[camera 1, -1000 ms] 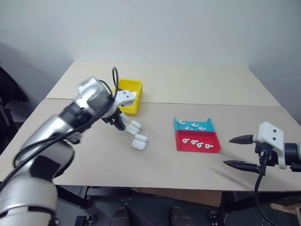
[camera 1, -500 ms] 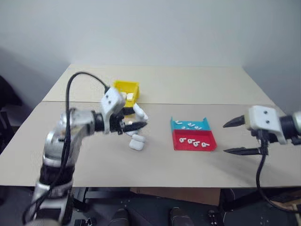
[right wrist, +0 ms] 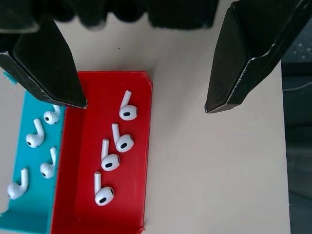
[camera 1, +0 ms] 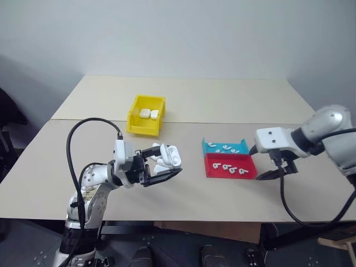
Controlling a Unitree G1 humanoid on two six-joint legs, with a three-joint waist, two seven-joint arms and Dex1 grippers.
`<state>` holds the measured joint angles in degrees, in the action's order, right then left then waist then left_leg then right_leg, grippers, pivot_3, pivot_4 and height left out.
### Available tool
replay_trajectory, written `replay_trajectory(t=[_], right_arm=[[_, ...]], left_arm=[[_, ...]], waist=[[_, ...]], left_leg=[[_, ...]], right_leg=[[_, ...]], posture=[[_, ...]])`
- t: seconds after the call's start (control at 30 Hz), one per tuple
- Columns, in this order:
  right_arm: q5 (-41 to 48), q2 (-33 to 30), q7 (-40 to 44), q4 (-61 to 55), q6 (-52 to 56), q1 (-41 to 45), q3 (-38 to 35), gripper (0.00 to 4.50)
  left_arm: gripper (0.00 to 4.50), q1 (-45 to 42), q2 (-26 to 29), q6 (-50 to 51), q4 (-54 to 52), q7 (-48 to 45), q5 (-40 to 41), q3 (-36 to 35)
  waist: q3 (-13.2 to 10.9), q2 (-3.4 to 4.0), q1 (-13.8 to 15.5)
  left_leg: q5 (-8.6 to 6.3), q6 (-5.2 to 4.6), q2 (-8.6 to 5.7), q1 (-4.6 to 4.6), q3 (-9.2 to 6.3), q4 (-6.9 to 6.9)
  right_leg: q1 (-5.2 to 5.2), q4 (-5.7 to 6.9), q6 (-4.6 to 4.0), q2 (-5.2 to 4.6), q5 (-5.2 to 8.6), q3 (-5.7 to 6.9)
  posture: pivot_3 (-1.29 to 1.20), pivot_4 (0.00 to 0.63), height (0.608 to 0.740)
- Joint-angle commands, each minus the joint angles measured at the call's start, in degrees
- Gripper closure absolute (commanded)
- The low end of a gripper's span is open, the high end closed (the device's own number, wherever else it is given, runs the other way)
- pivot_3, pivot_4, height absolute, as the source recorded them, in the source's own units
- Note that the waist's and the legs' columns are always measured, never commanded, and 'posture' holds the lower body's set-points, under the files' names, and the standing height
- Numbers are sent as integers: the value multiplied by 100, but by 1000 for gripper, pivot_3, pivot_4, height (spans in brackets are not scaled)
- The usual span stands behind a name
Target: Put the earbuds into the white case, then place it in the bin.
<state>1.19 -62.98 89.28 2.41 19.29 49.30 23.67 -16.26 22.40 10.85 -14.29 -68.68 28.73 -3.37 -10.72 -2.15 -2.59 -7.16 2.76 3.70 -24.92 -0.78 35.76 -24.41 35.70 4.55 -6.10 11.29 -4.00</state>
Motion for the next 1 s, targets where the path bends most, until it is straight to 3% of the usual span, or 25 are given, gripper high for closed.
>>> replay_trajectory(t=[0.03,0.2,0.43,0.57,1.0], right_arm=[[-301,170,204,98,82,256,102,0],[-712,438,86,428,-91,331,298,1231],[-1186,854,-77,1020,-178,474,435,1231],[-1400,1017,-165,1354,-407,486,442,2139],[-1760,1440,-385,2023,-783,528,409,2139]], left_arm=[[1685,108,215,-352,-158,-312,67,144],[1685,107,325,-735,-125,-454,77,236],[1685,63,397,-782,-302,-311,144,289],[1685,76,431,-789,-399,-247,197,310],[1685,135,536,-783,-549,-119,173,430]], waist=[[0,1,-5],[0,0,11],[0,0,2],[0,1,-1],[0,1,-2]], left_leg=[[-1,1,1,0,0,0],[-3,4,0,0,0,1],[-1,1,0,0,0,0],[-1,1,0,0,0,0],[-1,2,0,0,0,-2]], right_leg=[[-2,3,0,1,0,0],[-2,4,0,0,0,0],[-2,5,0,1,0,1],[-2,4,0,1,0,0],[-3,4,0,1,0,1]], posture=[[0,150,740],[0,150,740],[0,150,740],[0,150,740],[0,150,740]])
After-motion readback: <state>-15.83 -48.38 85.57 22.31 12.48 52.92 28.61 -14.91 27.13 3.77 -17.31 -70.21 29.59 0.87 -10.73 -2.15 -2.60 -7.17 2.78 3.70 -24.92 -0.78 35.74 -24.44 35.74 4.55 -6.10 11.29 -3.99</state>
